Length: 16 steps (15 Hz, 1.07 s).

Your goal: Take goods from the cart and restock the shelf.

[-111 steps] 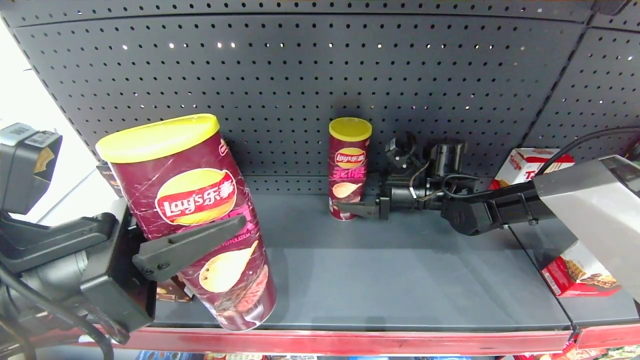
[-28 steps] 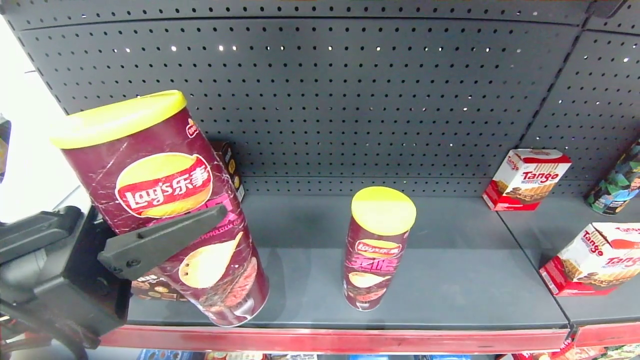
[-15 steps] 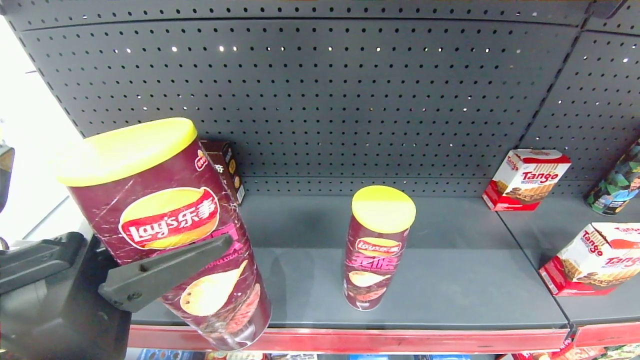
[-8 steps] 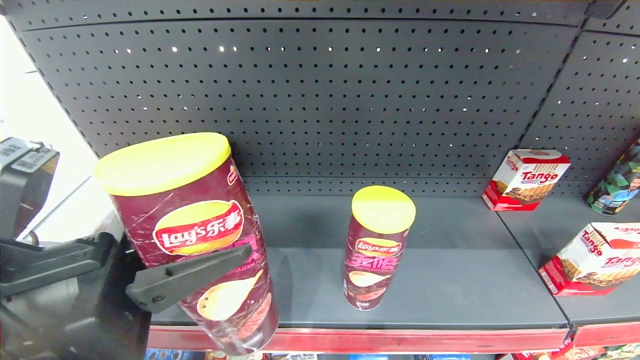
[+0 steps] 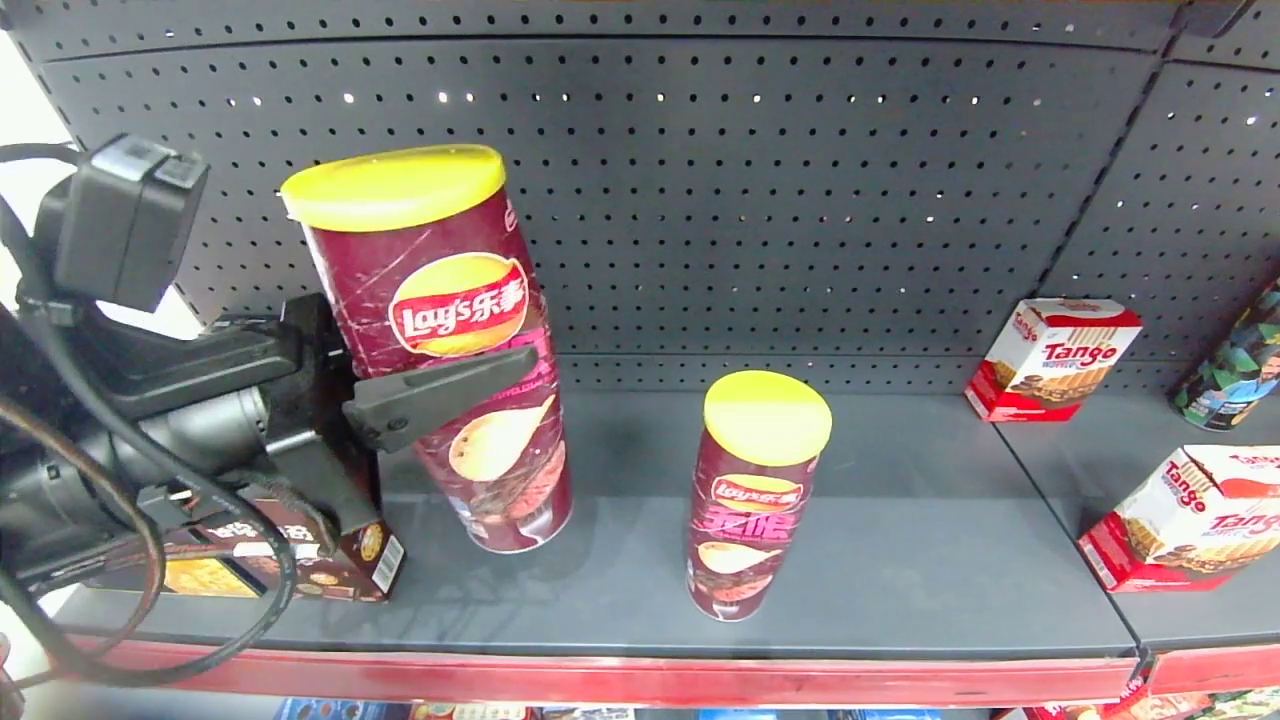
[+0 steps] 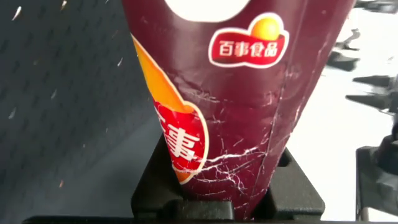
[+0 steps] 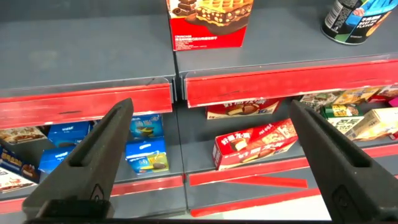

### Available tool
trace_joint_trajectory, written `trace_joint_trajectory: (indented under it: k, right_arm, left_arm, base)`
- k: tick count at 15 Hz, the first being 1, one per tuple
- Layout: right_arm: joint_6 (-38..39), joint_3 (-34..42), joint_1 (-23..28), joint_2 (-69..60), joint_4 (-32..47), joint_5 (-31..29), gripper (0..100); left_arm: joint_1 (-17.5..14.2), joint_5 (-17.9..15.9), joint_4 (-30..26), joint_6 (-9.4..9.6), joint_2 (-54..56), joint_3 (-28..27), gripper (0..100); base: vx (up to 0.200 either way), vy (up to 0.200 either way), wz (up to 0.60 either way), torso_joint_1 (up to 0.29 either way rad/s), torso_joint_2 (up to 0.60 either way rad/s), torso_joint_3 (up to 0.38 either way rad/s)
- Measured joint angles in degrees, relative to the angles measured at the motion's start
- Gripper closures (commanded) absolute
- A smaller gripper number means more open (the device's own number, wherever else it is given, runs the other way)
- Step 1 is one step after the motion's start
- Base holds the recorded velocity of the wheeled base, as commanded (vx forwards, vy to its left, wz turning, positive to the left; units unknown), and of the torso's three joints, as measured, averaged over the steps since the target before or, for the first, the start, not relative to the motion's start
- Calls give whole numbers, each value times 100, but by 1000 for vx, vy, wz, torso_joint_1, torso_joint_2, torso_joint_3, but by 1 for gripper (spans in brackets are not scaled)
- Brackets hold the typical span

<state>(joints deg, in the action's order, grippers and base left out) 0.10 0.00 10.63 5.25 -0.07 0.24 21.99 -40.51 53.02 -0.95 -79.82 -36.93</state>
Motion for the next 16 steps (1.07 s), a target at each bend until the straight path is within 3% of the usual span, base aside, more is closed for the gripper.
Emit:
trace_joint_trajectory:
  k: [3, 9, 16]
  right_arm:
    - [0, 0, 0, 0, 0, 0, 0]
    - [0, 0, 2, 6, 2, 0, 0]
    - [0, 0, 2, 12, 0, 0, 0]
  left_arm:
    - [30, -199, -104, 17, -441, -507, 100]
    - [16, -290, -208, 33, -1139, -916, 100]
    - [-26, -421, -789, 35, -2470, -2798, 100]
  base:
    - [0, 0, 0, 0, 0, 0]
    - [0, 0, 0, 0, 0, 0]
    - [0, 0, 0, 0, 0, 0]
